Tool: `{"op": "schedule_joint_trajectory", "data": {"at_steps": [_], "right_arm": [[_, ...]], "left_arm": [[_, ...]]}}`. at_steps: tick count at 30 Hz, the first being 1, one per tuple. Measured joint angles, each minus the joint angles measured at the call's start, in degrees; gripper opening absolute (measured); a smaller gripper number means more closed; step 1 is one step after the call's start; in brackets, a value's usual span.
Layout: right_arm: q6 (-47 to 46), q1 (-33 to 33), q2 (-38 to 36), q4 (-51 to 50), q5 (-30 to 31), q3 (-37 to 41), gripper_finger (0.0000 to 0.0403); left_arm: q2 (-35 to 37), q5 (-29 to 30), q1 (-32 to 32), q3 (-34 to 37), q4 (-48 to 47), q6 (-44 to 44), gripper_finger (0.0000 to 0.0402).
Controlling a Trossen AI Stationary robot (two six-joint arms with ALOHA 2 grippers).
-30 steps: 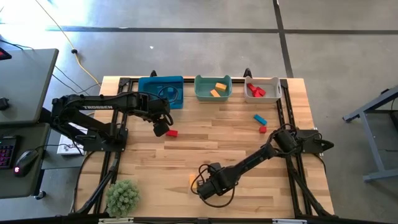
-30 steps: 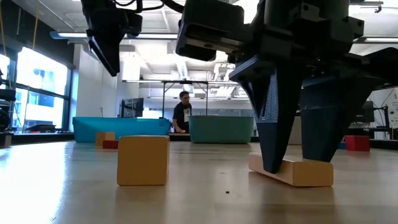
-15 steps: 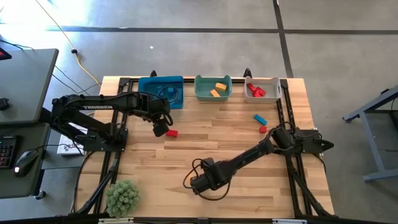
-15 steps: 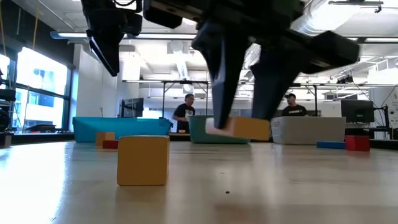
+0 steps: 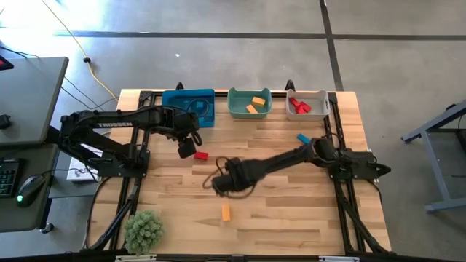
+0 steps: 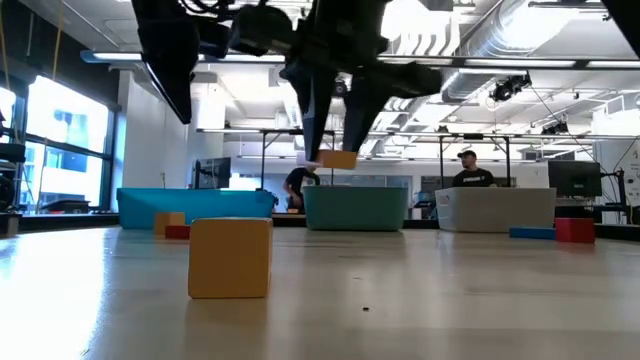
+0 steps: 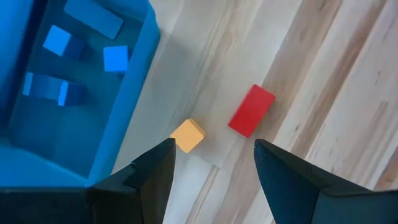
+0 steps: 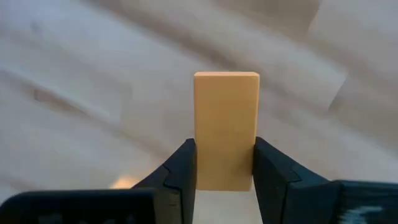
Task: Sort & place blocks by color
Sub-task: Put the yellow block into the green bin
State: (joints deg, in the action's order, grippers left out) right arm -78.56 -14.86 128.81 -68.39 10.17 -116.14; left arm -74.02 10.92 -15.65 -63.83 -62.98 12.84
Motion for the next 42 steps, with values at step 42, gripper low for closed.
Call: {"op": "schedule_joint_trajectory", "data": {"at_steps": [42], "right_arm": [[80.22,46.59,-0.11,-1.09,-5.50,-6.60,0.0096]], "left_arm": [[-0.02,-0.09,-5.46,0.00,0.27,28.38,0.0209]]}}
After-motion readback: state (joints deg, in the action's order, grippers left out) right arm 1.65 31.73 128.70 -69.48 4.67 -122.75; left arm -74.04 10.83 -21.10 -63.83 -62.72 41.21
